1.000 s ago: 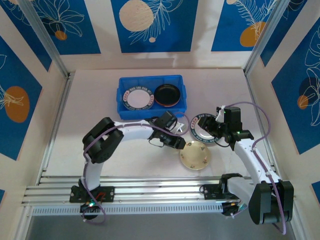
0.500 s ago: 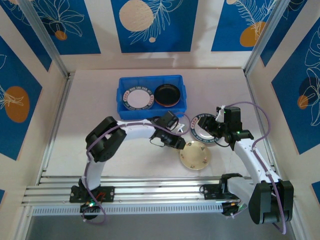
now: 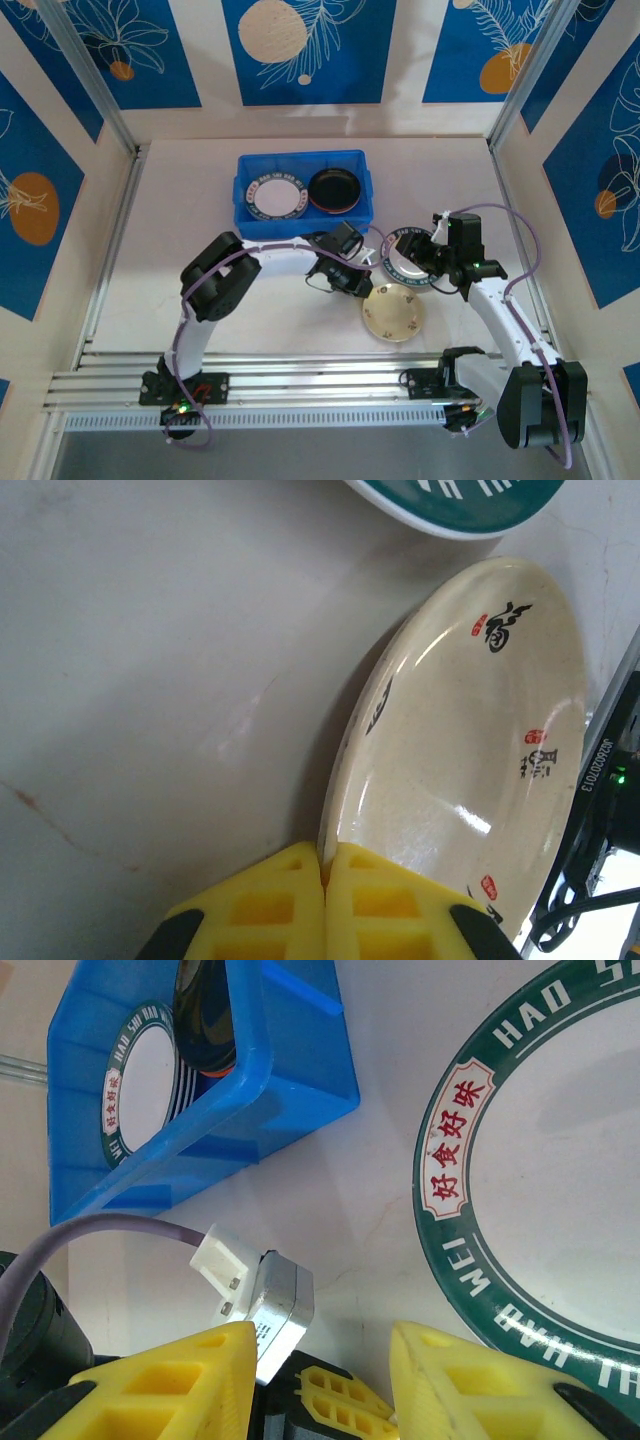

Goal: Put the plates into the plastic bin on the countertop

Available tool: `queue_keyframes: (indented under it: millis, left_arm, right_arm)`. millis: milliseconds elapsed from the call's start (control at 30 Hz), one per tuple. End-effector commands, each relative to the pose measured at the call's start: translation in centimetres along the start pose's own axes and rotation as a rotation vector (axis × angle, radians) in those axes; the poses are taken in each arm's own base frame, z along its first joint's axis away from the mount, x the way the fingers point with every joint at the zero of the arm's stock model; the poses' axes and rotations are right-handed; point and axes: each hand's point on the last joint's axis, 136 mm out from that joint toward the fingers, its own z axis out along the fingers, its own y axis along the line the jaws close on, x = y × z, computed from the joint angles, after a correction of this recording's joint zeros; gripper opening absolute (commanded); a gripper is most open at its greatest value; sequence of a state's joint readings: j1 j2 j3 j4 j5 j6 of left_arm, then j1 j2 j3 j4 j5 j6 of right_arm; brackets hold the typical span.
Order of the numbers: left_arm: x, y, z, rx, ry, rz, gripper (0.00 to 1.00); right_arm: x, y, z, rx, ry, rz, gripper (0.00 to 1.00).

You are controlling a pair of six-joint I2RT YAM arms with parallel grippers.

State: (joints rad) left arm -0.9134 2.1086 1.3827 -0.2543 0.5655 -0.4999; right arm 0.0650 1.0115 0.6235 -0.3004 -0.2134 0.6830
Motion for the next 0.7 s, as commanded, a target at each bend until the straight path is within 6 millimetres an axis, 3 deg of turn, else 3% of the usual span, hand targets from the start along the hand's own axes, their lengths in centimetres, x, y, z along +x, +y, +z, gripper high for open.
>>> queue_keyframes:
  millis: [0,100,200,367,533,667]
  left_arm:
    - [0.4,0.1,-0.6,0.009,0.000,-0.018,0.00]
    - [-0.1,0.6,-2.5,0.061,-0.057,-0.081,0.00]
    - [-0.8,1.7,-6.3,0.102,-0.149,-0.153,0.00]
    - [-1.1,2.9,-12.9,0.079,-0.272,-0.197,0.00]
    - [-1.2,2.8,-16.3,0.036,-0.333,-0.186,0.00]
    - [-1.8,2.0,-18.0,0.038,-0.375,-0.174,0.00]
  right_arm:
    - [-0.1,0.5,-0.3,-0.024,-0.003,-0.002,0.41]
    - [-0.1,1.0,-0.5,-0.033,0.007,-0.009,0.41]
    - [0.2,1.8,-0.9,-0.052,0.031,-0.028,0.41]
    - [0.6,2.9,-1.2,-0.068,0.059,-0.073,0.52]
    - [1.3,4.0,-0.9,-0.088,0.090,-0.107,0.56]
    - [1.8,5.2,-0.2,-0.134,0.126,-0.115,0.57]
